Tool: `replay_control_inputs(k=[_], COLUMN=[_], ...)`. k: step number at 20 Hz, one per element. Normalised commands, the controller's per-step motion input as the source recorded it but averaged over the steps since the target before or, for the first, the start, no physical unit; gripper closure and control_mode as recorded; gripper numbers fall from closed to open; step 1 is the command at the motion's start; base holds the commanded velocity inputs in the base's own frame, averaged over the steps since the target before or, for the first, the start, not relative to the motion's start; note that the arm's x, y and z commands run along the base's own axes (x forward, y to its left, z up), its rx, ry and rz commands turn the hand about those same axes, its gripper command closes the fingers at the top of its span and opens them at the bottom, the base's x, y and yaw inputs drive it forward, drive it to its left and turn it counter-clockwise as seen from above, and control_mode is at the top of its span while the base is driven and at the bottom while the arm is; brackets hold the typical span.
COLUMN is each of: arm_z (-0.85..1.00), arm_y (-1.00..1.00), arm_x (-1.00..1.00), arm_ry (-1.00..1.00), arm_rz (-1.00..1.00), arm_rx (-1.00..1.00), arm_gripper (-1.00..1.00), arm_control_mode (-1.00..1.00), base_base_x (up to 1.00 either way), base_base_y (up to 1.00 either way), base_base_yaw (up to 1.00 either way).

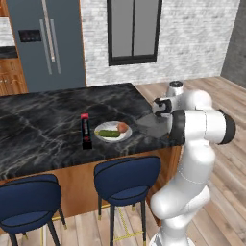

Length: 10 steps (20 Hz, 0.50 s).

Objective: Retrieve the tupperware and aluminum foil from the cabinet and place them on the dining counter near the plate with cucumber and onion to prepare for storing leftovers.

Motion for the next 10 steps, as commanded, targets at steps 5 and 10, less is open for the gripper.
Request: replay_control_inputs(k=[5,10], arm_z=[-0.72,-0.52], arm_y=[0.35,0.74], arm_x=[0.79,0.11], arm_ry=[-0.03,-0.14], arm_rz=[-0.15,-0.20], arm_rx=[-0.04,-0.06], arm_gripper=[1.00,-1.00], arm_control_mode=[-1.00,-1.00], base_base_x=[0.00,0.00], base_base_y=[0.00,0.00], base_base_yaw=[0.00,0.00])
